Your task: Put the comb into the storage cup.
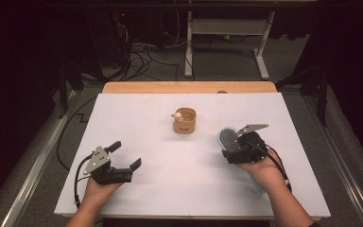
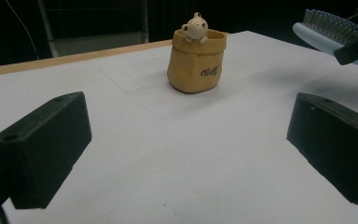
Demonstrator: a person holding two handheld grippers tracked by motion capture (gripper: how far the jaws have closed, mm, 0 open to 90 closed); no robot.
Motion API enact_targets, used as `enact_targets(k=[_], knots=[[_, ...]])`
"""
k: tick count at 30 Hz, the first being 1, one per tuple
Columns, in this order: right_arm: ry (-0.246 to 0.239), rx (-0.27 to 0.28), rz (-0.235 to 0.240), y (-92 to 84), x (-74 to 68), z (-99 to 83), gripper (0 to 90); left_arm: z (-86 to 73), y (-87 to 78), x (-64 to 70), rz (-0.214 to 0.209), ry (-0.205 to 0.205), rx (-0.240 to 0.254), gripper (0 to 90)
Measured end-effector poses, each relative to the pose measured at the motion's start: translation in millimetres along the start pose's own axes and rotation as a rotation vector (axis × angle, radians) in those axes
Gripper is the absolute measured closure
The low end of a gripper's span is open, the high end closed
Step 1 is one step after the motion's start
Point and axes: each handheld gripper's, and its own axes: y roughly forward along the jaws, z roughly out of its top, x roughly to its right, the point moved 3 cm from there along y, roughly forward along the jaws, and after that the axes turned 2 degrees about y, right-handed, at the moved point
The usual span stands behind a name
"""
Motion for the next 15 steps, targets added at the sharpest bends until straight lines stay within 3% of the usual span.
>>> enact_targets(k=[11, 15], knots=[[-0.003, 0.152, -0.023, -2.9, -2.7, -4.3, 20.8, 0.1, -0.5, 0.1, 0.002, 0.000, 0.004, 0.4], [-0.003, 0.238, -0.034, -9.0, -5.0, -4.2, 20.8, 0.4, -1.0, -0.1, 0.001, -0.001, 0.005, 0.4]])
